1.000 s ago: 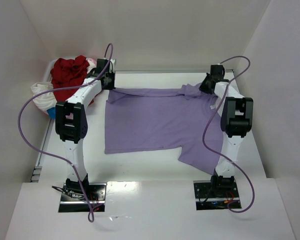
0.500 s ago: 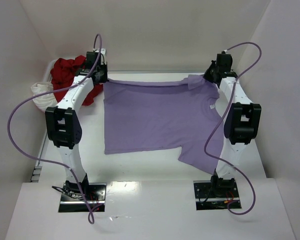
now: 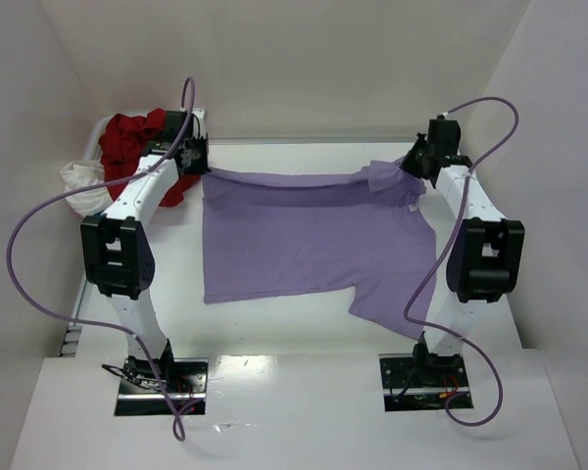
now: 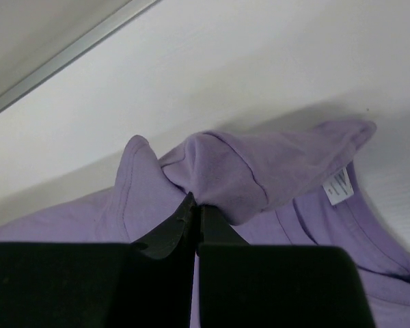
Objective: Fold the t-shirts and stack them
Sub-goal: Fold the flattened tshirt in 1/3 of the way
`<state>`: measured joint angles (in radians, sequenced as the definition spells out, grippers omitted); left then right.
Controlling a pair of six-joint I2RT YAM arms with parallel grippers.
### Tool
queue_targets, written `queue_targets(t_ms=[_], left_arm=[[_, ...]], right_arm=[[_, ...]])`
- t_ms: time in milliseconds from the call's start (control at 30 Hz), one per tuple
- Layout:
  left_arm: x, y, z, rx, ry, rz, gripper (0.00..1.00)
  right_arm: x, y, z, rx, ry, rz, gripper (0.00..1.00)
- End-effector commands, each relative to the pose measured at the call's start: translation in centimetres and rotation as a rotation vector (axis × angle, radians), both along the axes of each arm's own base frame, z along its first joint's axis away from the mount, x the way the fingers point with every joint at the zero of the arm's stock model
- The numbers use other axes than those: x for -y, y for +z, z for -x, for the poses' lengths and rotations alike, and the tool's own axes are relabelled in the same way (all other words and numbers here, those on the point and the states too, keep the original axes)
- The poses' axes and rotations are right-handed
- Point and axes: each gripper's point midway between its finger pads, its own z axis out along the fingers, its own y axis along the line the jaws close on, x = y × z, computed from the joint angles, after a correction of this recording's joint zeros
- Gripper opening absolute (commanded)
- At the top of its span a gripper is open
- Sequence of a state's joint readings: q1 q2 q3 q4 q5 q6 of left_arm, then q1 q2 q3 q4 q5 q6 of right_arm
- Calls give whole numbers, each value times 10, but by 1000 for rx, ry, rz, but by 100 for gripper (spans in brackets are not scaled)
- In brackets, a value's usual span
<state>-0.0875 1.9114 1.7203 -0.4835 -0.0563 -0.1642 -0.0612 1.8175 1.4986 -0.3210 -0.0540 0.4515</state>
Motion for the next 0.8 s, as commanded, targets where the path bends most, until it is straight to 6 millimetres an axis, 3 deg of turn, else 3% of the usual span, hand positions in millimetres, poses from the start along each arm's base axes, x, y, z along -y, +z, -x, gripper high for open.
queue_targets(t_ms=[0,133,233,433,533,767], left_arm=[[5,10,19,0,-26,37,0],[8,1,39,-43,-51,46,0],[21,-7,54,-81,-84,49,0],[36,-46,84,-207,-116,50,0],[38,-61,99,-257,-116,51,0],[34,-75,115,-314,-101,44,0]], right_arm=[[4,12,11,37,-9,-4,0],[1,7,26,25,-7,-19,0],[-1,-10,38,-16,-15,-32,0],[-3,-42,66,-100,-22,-44,0],[-2,-44,70,-107,-30,-39,1],[9,-56,79,-148,-65,-29,3]])
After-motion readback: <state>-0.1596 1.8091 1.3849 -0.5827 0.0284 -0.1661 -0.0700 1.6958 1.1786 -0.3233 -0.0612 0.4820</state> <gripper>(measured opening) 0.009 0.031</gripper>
